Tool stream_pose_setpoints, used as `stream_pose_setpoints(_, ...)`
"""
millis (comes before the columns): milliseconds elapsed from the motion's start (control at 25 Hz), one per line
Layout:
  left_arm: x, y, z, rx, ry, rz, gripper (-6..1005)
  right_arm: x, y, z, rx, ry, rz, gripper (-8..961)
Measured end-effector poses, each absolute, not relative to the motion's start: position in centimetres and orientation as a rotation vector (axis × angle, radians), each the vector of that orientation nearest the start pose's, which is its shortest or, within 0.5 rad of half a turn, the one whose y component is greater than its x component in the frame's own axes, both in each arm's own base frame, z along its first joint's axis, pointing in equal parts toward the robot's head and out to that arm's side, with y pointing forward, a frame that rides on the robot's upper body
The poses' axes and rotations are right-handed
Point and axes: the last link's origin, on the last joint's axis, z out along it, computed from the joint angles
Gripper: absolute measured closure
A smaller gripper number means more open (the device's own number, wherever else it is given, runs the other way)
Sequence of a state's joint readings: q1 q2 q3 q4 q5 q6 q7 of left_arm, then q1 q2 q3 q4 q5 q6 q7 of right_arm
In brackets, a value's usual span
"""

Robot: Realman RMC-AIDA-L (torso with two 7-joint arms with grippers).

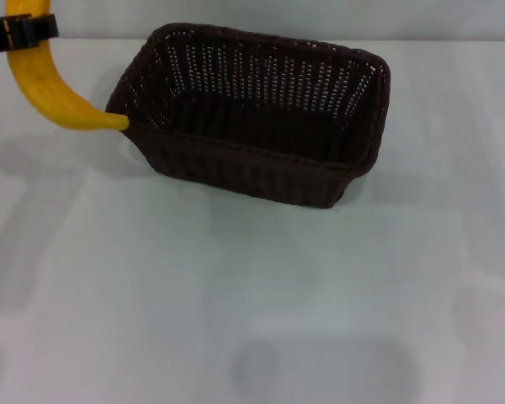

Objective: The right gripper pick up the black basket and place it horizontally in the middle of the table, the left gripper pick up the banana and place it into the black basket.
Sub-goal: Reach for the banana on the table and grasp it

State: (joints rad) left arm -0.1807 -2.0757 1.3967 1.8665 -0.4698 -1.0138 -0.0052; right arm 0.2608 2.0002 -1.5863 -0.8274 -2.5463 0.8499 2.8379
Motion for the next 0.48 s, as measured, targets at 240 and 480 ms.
stream_pose_setpoints(240,-17.9,35.7,9.8,-1.825,-1.023,-0.373,485,29.9,37.5,12.5,-1.174,0.300,0.582,230)
stream_pose_setpoints(480,-18.1,37.1,8.8,-1.862,-0.934,-0.432,484,29.8,37.5,12.3,-1.183,0.299,0.583,230)
